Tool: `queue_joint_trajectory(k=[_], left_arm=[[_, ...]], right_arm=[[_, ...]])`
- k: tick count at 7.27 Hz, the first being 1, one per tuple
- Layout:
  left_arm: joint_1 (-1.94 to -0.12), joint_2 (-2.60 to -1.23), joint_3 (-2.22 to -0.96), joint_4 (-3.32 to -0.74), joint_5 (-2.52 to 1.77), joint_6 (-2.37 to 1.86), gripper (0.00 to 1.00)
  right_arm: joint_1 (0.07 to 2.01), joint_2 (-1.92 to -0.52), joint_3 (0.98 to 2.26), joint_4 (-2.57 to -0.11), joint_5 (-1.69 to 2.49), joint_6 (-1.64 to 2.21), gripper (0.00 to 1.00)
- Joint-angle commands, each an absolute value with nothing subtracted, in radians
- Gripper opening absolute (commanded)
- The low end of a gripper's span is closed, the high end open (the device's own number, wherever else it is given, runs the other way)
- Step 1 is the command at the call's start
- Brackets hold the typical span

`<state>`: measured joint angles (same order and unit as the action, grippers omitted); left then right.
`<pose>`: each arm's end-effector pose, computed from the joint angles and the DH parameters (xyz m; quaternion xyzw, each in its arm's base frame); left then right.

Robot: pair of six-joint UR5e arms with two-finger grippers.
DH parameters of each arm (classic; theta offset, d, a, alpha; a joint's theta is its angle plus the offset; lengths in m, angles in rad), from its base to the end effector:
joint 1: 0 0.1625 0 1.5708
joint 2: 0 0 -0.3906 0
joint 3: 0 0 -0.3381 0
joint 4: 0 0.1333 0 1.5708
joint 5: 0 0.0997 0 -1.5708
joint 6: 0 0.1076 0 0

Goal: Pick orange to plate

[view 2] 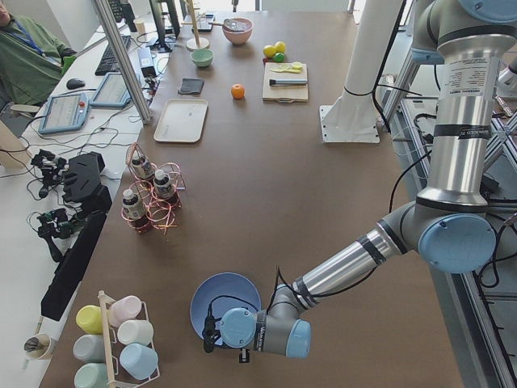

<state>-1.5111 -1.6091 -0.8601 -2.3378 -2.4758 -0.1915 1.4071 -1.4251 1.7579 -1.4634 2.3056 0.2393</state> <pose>-0.0256 -0.3872 0.8201 -0.0125 0.4386 -0.0385 0.8978 -0.0212 -0.5037 0.4682 0.1295 -0.3842 -0.0439 0.9131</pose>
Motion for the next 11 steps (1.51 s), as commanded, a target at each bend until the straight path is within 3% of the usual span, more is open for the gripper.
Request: queue_joint_trajectory(k=[1, 2, 4, 8, 9, 11], left_arm=[[-1.511, -1.605, -0.862, -2.338, -2.477, -0.193, 0.09], [-1.511, -1.603, -0.865, -2.338, -2.477, -0.193, 0.00], [-1.516, -1.611, -0.883, -2.336, -2.479, -0.221, 0.00], [-1.543, -1.692, -1.133, -2.013, -2.689, -0.336, 0.00], [-1.542, -1.695, -1.217, -2.005, -2.703, -0.377, 0.00], [-1.475, -1.659, -1.511, -2.028, -2.694, -0.628, 0.00]], right_arm=[[1.407, -1.425, 1.756, -1.463, 2.306, 0.239, 1.00], [1.408, -1.427, 1.756, -1.463, 2.306, 0.239, 1.00], [1.413, -1.428, 1.756, -1.463, 2.306, 0.239, 1.00], [1.413, -1.427, 1.749, -1.463, 2.306, 0.239, 1.00], [1.411, -1.427, 1.749, -1.465, 2.304, 0.242, 1.00], [1.369, -1.404, 1.744, -1.477, 2.216, 0.288, 1.00]])
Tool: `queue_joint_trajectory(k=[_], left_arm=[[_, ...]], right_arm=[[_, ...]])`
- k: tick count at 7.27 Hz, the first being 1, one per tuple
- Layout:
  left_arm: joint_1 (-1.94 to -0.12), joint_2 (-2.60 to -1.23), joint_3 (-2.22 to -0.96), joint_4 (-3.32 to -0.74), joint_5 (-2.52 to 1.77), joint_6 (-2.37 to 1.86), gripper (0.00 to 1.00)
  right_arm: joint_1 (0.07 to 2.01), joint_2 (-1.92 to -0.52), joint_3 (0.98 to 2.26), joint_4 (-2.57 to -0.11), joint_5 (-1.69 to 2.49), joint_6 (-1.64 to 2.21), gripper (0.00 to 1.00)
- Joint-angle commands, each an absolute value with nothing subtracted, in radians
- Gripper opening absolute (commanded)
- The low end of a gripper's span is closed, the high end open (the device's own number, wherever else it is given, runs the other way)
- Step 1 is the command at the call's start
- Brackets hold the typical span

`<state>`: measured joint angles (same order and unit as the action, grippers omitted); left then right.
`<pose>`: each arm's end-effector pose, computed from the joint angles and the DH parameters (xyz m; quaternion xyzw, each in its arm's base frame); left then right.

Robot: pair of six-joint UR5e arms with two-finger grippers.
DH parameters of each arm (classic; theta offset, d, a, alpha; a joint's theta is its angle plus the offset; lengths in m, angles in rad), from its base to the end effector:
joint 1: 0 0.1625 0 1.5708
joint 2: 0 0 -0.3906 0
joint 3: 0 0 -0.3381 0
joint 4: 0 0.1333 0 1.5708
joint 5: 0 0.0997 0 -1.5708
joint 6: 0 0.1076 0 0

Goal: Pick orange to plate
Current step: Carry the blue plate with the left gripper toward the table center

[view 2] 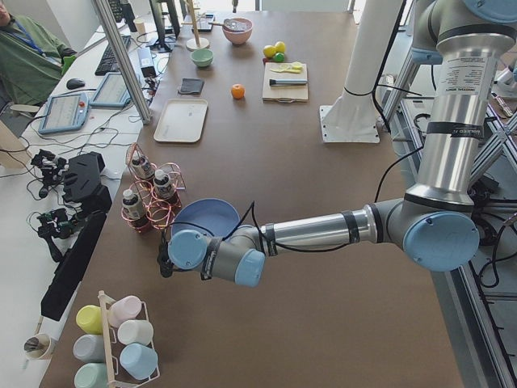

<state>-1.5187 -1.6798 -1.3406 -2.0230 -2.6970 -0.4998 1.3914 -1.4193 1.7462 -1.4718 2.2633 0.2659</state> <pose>-0.0107 -0.4887 0.6030 -0.0094 0.5446 -0.0994 0.8328 -0.0264 -0.5076 0.4743 0.1206 -0.3674 -0.0319 0.9216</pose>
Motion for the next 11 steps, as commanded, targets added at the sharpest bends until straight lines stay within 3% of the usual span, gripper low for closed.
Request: queue_joint_trajectory(k=[1, 3, 6, 9, 11], left_arm=[[-1.401, -1.648, -1.651, -2.031, -2.639, -0.760, 0.00], [-1.101, -1.695, -1.852, -2.029, -2.368, -1.080, 0.00], [-0.828, -1.980, -1.801, -2.010, -2.167, -1.377, 0.00], [-0.611, -2.063, -1.747, -2.016, -1.950, -1.425, 0.00], [-0.505, -2.069, -1.746, -2.019, -1.829, -1.462, 0.00]], right_arm=[[1.362, -1.411, 1.740, -1.477, 2.214, 0.288, 1.00], [1.362, -1.410, 1.688, -1.485, 2.217, 0.293, 1.00], [1.362, -1.417, 1.652, -1.470, 2.214, 0.299, 1.00], [1.376, -1.402, 1.684, -1.470, 2.284, 0.401, 1.00], [1.257, -1.352, 1.799, -1.474, 2.296, 0.680, 1.00]])
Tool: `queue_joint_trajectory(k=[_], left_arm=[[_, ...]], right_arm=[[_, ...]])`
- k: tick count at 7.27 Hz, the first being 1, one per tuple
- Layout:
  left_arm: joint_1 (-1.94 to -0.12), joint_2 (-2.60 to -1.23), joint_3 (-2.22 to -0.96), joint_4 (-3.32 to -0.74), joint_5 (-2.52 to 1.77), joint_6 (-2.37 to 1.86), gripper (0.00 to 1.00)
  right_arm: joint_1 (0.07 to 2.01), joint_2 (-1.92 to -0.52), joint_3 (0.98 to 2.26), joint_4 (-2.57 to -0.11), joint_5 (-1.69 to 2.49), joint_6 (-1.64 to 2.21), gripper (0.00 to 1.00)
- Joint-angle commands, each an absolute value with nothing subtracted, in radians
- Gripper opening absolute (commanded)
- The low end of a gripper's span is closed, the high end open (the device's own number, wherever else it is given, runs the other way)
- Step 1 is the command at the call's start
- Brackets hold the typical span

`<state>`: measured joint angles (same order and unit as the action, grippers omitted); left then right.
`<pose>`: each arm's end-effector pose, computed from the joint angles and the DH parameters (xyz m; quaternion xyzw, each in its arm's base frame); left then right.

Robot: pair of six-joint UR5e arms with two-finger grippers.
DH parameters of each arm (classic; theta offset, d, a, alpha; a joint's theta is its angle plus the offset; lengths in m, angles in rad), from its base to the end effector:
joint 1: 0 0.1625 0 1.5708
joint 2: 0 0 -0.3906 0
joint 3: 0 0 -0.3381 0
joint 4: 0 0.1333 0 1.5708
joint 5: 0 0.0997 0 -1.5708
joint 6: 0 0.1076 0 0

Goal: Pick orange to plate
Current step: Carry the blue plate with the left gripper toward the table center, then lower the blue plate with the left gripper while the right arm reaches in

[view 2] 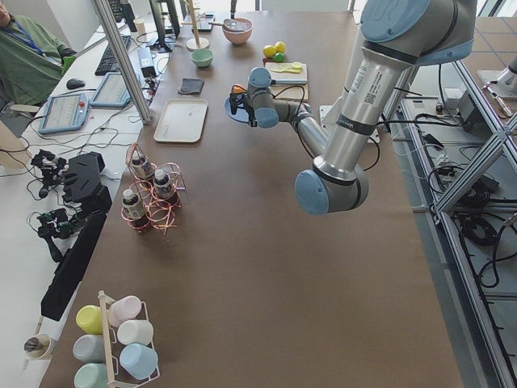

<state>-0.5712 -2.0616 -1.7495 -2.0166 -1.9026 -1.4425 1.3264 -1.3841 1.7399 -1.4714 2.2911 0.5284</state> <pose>0.4385 -0.3986 0.2524 0.0472 0.5383 -0.0985 0.8356 -0.0640 -0.5143 0.4573 0.0662 -0.3976 0.0503 0.9138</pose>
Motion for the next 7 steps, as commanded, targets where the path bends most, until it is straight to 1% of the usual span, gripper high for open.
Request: queue_joint_trajectory(k=[1, 2, 3, 5, 6, 7], left_arm=[[-0.462, -2.069, -1.730, -2.026, -1.780, -1.463, 0.00], [-0.456, -2.068, -1.723, -2.026, -1.764, -1.463, 0.00], [-0.457, -2.068, -1.689, -2.028, -1.764, -1.462, 0.00], [-0.486, -2.065, -1.677, -2.028, -1.764, -1.460, 0.00], [-0.511, -2.056, -1.678, -2.031, -1.766, -1.459, 0.98], [-0.535, -2.045, -1.686, -2.072, -1.772, -1.457, 0.98]], right_arm=[[1.190, -1.303, 1.807, -1.474, 2.275, 0.803, 1.00], [1.111, -1.251, 1.810, -1.474, 2.228, 0.922, 1.00], [1.026, -1.199, 1.807, -1.474, 2.165, 1.040, 1.00], [0.954, -1.178, 1.810, -1.474, 2.123, 1.110, 1.00], [0.936, -1.175, 1.810, -1.471, 2.120, 1.130, 1.00], [0.898, -1.169, 1.812, -1.471, 2.077, 1.167, 1.00]])
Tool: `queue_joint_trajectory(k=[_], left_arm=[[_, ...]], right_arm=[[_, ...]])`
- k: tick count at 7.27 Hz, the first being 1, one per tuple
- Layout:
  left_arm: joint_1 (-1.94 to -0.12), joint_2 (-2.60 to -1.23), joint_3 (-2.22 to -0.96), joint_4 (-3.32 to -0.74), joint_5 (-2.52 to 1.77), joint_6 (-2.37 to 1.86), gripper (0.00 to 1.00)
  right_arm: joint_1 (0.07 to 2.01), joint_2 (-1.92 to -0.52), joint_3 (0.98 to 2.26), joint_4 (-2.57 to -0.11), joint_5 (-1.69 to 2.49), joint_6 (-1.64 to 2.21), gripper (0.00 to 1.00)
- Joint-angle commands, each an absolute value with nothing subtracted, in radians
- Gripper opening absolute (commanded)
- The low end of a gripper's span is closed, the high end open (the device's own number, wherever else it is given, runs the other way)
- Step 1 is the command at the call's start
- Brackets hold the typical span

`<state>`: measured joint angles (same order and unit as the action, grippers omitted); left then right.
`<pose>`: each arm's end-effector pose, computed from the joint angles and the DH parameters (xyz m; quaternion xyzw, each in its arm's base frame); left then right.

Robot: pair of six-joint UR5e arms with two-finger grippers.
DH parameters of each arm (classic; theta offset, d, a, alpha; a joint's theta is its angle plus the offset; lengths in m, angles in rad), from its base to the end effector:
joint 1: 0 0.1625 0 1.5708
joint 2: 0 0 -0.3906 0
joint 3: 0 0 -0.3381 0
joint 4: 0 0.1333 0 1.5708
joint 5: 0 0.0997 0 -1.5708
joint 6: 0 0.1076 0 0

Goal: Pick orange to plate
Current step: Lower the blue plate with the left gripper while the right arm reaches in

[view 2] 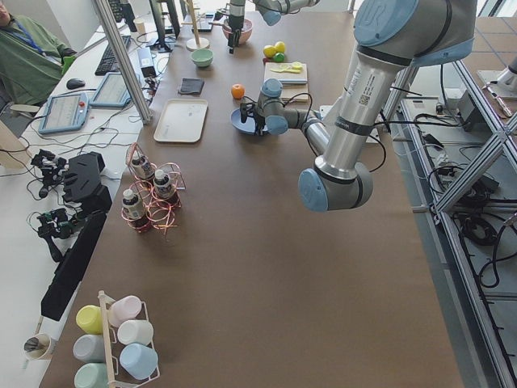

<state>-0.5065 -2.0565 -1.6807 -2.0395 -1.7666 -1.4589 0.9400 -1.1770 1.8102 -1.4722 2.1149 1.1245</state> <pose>0.4727 -0.3907 0.2823 0.0734 0.5066 -0.1195 0.8507 -0.2665 -0.4965 0.3250 0.0272 -0.4254 0.1266 0.8957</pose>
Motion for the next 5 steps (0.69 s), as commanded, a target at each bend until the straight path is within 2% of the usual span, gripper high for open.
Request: queue_joint_trajectory(k=[1, 3, 5], left_arm=[[-0.575, -2.040, -1.689, -2.115, -1.781, -1.456, 0.98], [-0.757, -2.034, -1.713, -2.111, -2.040, -1.451, 0.98], [-0.857, -1.997, -1.718, -2.106, -2.111, -1.291, 0.98]], right_arm=[[0.853, -1.154, 1.807, -1.471, 2.041, 1.201, 1.00], [0.774, -1.143, 1.789, -1.470, 1.970, 1.239, 0.99], [0.736, -1.051, 1.677, -1.467, 1.945, 1.237, 1.00]])
